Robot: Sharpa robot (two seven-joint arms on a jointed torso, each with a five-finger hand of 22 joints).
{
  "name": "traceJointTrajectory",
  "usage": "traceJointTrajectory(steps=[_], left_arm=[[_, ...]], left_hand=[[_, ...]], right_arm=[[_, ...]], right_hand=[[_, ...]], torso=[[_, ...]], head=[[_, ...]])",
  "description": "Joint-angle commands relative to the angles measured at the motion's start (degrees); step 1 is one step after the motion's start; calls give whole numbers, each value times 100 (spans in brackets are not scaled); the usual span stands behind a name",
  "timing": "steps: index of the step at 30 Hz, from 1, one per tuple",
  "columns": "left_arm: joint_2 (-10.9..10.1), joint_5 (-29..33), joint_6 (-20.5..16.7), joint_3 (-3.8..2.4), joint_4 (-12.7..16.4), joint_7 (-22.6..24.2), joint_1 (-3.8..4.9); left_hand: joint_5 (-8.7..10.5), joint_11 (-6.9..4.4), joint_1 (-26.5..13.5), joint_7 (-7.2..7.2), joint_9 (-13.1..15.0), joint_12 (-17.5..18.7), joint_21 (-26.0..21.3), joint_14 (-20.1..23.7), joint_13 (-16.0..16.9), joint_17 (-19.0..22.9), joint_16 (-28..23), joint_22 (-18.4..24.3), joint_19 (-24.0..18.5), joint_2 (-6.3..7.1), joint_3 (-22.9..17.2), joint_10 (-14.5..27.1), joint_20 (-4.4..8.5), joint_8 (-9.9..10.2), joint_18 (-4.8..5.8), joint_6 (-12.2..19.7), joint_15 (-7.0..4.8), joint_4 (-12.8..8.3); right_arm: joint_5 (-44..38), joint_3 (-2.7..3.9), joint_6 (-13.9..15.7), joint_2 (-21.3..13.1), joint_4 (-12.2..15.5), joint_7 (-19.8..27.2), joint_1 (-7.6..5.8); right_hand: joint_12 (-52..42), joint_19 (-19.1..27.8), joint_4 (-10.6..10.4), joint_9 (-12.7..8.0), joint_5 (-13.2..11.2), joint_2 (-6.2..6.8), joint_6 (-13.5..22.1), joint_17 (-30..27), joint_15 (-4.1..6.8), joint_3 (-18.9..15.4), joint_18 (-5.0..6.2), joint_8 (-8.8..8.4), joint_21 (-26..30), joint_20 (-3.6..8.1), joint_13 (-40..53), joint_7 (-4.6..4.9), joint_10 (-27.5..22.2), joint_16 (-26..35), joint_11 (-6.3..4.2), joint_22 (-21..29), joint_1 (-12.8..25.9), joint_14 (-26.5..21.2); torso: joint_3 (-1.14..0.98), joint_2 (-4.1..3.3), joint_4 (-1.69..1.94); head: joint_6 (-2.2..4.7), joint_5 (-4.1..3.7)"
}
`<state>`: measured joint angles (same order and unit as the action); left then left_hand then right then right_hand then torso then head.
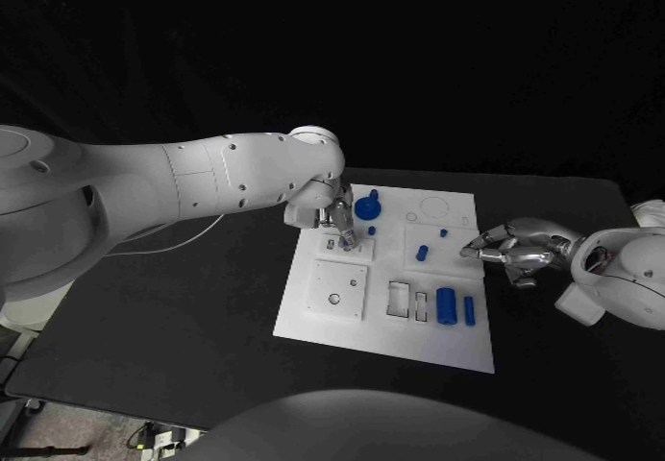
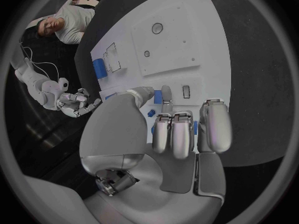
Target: Assemble the parts on the task board
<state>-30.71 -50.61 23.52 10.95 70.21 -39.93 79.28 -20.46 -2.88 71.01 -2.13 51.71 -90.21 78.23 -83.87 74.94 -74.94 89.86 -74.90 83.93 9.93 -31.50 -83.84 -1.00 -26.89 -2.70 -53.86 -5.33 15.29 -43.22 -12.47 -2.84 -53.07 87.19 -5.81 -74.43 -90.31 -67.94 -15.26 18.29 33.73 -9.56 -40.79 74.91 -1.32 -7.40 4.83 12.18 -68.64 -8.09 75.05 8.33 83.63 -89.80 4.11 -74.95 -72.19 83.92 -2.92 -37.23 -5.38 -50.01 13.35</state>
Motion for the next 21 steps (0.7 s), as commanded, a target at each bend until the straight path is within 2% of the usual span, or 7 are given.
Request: traceJointTrajectory(steps=[1,7,12,21], left_arm=[[44,-64,231,-7,-46,-941,6],[97,-163,363,-9,-141,-969,6],[107,-227,446,-8,-164,-981,6],[93,-292,525,10,-179,-995,6]], left_hand=[[-29,-5,-19,114,-7,21,22,-613,1506,-1506,14,-1006,29,-44,-55,-616,-7,22,-14,-175,-12,-85],[-56,-10,-108,116,-10,21,23,-613,1506,-1506,14,-1010,37,-97,-100,-616,0,53,-13,-223,-19,-108],[-58,-13,-157,119,-8,21,17,-613,1506,-1506,14,-1009,38,-113,-115,-616,3,65,-14,-252,-23,-129],[-38,-19,-242,123,-3,21,9,-613,1506,-1506,14,-1008,41,-142,-129,-616,9,88,-15,-295,-29,-170]], right_arm=[[-9,-2,-102,0,0,52,7],[-8,-2,-100,8,-3,54,11],[-7,-2,-93,8,-7,57,12],[-7,-2,-91,2,-11,47,13]], right_hand=[[31,43,5,-9,35,14,-31,1509,-25,30,116,-17,44,3,1495,28,637,-20,-8,-705,-67,608],[31,46,9,-10,37,16,-30,1509,-25,35,117,-18,48,3,1495,29,637,-20,-8,-704,-73,608],[31,46,9,-10,37,16,-30,1509,-25,35,117,-18,48,3,1495,29,637,-20,-8,-704,-73,608],[31,46,14,-11,38,21,-30,1509,-24,42,117,-19,50,3,1495,29,637,-20,-8,-703,-81,608]], torso=[[-1,1,1],[-9,6,-2],[-8,7,6],[-10,8,-1]], head=[[1,7],[1,20],[1,11],[1,9]])
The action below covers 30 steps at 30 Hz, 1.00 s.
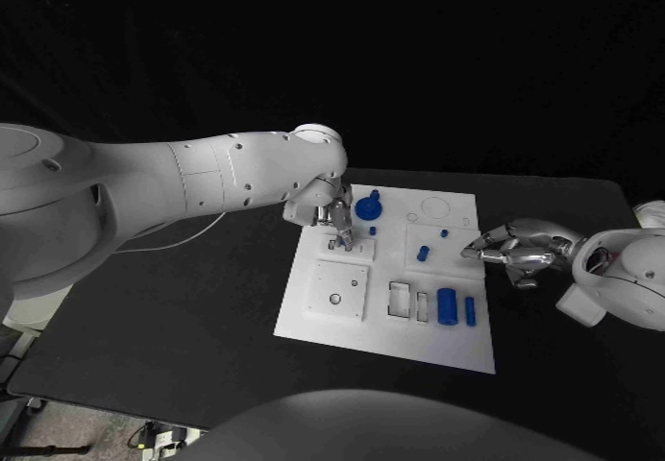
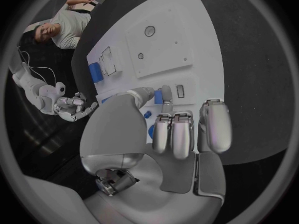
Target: Assemble the parts on the task board
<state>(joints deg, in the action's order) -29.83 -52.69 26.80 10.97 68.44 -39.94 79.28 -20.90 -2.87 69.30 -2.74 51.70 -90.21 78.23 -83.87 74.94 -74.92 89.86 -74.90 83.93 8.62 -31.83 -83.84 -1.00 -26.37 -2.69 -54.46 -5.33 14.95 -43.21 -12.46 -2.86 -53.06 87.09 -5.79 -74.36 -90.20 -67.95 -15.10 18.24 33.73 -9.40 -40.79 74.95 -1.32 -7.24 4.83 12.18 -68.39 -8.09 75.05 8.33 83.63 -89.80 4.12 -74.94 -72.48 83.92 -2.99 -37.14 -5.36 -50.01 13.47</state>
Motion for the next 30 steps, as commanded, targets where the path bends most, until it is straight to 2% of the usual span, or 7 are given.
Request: traceJointTrajectory(steps=[1,6,8,17,24,30], left_arm=[[5,-75,201,20,-6,-995,6],[8,45,139,57,-21,-994,5],[13,101,84,66,-22,-996,5],[28,327,-292,82,6,-929,-2],[23,503,-584,85,45,-860,-11],[24,547,-673,90,48,-835,-27]], left_hand=[[11,-20,-91,182,-1,21,3,-613,1506,-1508,14,-1007,40,-22,-97,-616,10,43,-17,-240,-29,-138],[51,-18,-207,177,8,21,-12,-613,1506,-1508,14,-1004,38,-70,-85,-616,10,73,-18,-264,-28,-156],[4,-15,-293,175,18,21,-21,-613,1506,-1508,14,-1004,36,-98,-52,-616,9,92,-19,-278,-25,-161],[-4,14,-591,145,28,21,-74,-613,1506,-1508,14,-995,16,-226,120,-616,-8,208,-26,-253,-1,-89],[-19,23,-629,136,29,21,-93,-613,1506,-1508,14,-992,7,-249,157,-616,-15,241,-29,-237,8,-83],[-26,27,-640,133,29,21,-112,-613,1506,-1508,14,-986,-3,-255,171,-616,-18,254,-33,-228,11,-84]], right_arm=[[-9,-2,-89,1,-2,44,6],[-9,-2,-90,9,-8,39,7],[-9,-2,-91,10,-10,38,7],[-9,-2,-100,15,-12,34,10],[-9,-2,-110,6,-7,23,10],[-10,-2,-119,4,-3,15,10]], right_hand=[[20,47,-1,-6,38,5,-30,1505,-24,27,117,-19,25,3,1495,29,637,-20,-9,-704,-52,608],[20,62,1,-7,38,8,-30,1505,-24,30,121,-19,41,3,1495,30,637,-20,-8,-699,-55,608],[20,62,1,-7,38,8,-30,1505,-24,31,121,-19,41,3,1495,30,637,-20,-8,-699,-55,608],[20,73,14,-8,41,16,-33,1505,-24,47,124,-20,56,3,1495,30,637,-20,-9,-694,-73,608],[20,85,33,-10,46,25,-38,1505,-23,73,128,-20,73,4,1495,30,637,-20,-9,-689,-99,608],[20,100,39,-11,48,29,-38,1505,-22,82,132,-20,90,5,1495,30,637,-20,-10,-683,-107,608]], torso=[[-1,-2,0],[-1,1,0],[4,-8,4],[6,-15,1],[6,-14,-2],[7,-14,-5]], head=[[1,-9],[1,-7],[1,-6],[1,0],[1,8],[1,17]])
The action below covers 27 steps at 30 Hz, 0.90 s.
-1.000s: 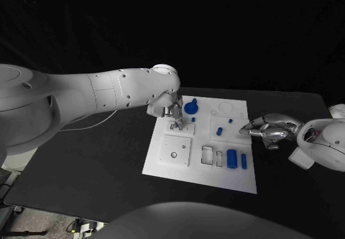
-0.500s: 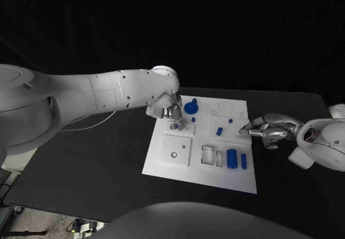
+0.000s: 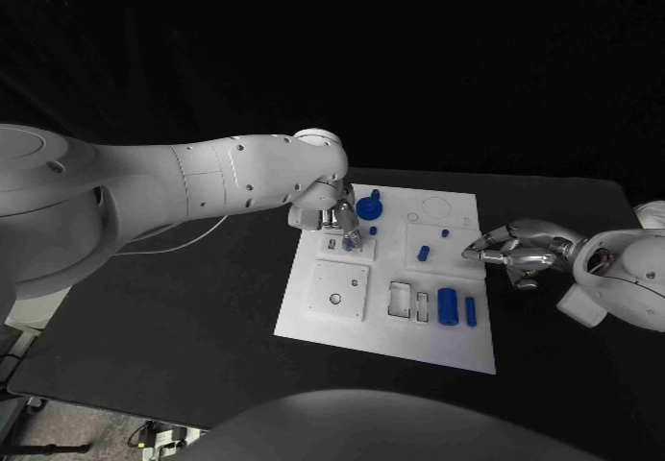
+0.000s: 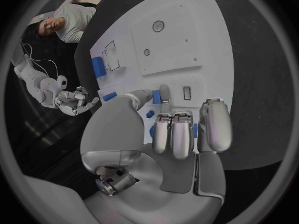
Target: Assemble the parts on the task board
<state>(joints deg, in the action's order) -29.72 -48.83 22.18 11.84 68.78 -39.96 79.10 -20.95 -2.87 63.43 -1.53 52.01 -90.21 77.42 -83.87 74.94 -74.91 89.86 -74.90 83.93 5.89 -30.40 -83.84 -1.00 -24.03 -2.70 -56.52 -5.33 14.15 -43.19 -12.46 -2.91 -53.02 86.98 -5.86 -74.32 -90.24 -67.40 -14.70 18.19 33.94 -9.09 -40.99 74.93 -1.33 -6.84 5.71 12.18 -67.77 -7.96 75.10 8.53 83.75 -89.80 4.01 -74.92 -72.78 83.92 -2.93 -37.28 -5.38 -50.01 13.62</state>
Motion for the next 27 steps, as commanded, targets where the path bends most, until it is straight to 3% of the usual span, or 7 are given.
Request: traceJointTrajectory(steps=[1,27], left_arm=[[12,164,-209,4,13,-838,-11],[-40,45,310,26,-47,-957,-27]], left_hand=[[-22,27,-53,11,-2,21,-32,-613,1506,-1509,14,-986,-3,16,30,-616,-18,23,-33,-20,12,-6],[-53,18,-31,33,36,21,-34,-613,1506,-1509,14,-996,-3,-8,80,-616,-27,21,-32,-116,13,-113]], right_arm=[[-11,-2,-115,0,8,22,6],[-11,-2,-114,-6,8,15,10]], right_hand=[[24,48,1,-6,27,-1,-18,1507,-22,44,45,-20,30,-8,1490,9,625,-20,2,-684,-79,608],[45,91,20,-10,33,10,-17,1507,-19,74,57,-24,81,-7,1469,11,589,-20,1,-666,-105,608]], torso=[[1,1,-1],[4,0,-13]], head=[[1,2],[1,93]])
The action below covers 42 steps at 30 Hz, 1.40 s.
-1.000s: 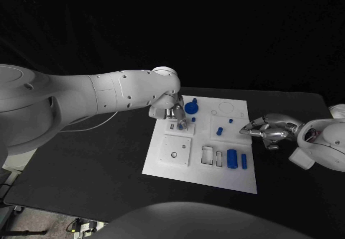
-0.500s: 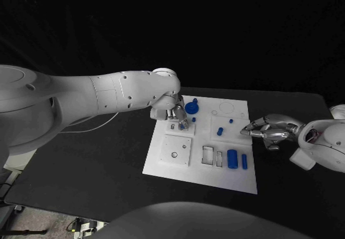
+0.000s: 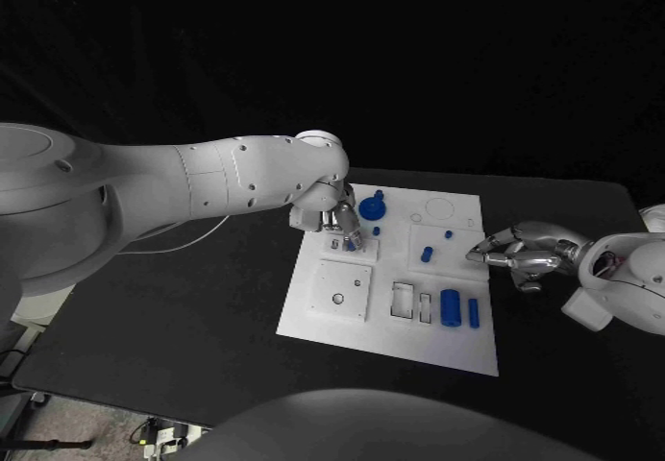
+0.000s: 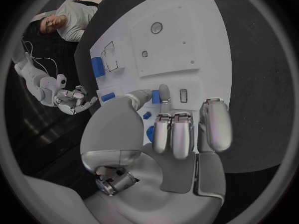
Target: Assemble the parts on the task board
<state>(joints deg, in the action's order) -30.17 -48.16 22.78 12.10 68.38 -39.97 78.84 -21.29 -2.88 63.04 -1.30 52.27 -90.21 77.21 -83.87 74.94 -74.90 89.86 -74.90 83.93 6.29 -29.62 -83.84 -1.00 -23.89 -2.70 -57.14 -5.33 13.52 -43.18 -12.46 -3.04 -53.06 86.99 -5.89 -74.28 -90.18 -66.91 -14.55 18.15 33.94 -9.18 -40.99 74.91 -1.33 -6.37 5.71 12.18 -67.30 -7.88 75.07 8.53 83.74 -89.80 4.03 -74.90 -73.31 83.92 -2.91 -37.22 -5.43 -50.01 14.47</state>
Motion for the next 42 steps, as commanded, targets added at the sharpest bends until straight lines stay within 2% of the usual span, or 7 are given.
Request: traceJointTrajectory(steps=[1,17,27,42], left_arm=[[7,-23,270,0,-10,-958,-1],[87,23,604,-4,-195,-985,2],[150,78,654,-8,-321,-972,2],[185,195,647,-9,-361,-957,2]], left_hand=[[-20,15,5,15,18,21,-7,-613,1506,-1510,14,-999,0,-50,7,-616,-26,0,-31,-74,11,-55],[-22,-16,11,59,84,21,-24,-613,1506,-1510,14,-1001,-3,-45,33,-616,-14,-41,-35,-192,-9,-140],[-13,-23,17,68,125,21,-52,-613,1506,-1510,14,-994,-16,-38,38,-616,-8,-60,-41,-218,-15,-180],[42,-13,-15,55,159,21,-110,-613,1506,-1510,14,-980,-48,-44,56,-616,-8,-27,-51,-172,-9,-194]], right_arm=[[-12,-2,-103,-3,8,16,6],[-12,-2,-118,-13,35,-17,6],[-12,-2,-136,-20,43,-42,6],[-12,-2,-148,10,21,-36,6]], right_hand=[[39,43,5,-6,33,19,-18,1509,-19,27,58,-25,35,-15,1471,11,589,-20,-1,-667,-52,608],[71,100,10,-10,32,27,-12,1509,-19,46,74,-30,99,-13,1439,12,534,-20,-1,-644,-60,608],[104,148,8,-16,26,34,-1,1509,-19,66,85,-39,157,-13,1407,12,478,-20,-1,-624,-60,608],[155,237,6,-24,24,45,8,1509,-20,105,107,-50,264,-13,1358,14,393,-20,0,-588,-61,608]], torso=[[1,-7,-4],[0,-5,-1],[0,-3,4],[0,4,0]], head=[[1,4],[1,28],[1,38],[1,53]])
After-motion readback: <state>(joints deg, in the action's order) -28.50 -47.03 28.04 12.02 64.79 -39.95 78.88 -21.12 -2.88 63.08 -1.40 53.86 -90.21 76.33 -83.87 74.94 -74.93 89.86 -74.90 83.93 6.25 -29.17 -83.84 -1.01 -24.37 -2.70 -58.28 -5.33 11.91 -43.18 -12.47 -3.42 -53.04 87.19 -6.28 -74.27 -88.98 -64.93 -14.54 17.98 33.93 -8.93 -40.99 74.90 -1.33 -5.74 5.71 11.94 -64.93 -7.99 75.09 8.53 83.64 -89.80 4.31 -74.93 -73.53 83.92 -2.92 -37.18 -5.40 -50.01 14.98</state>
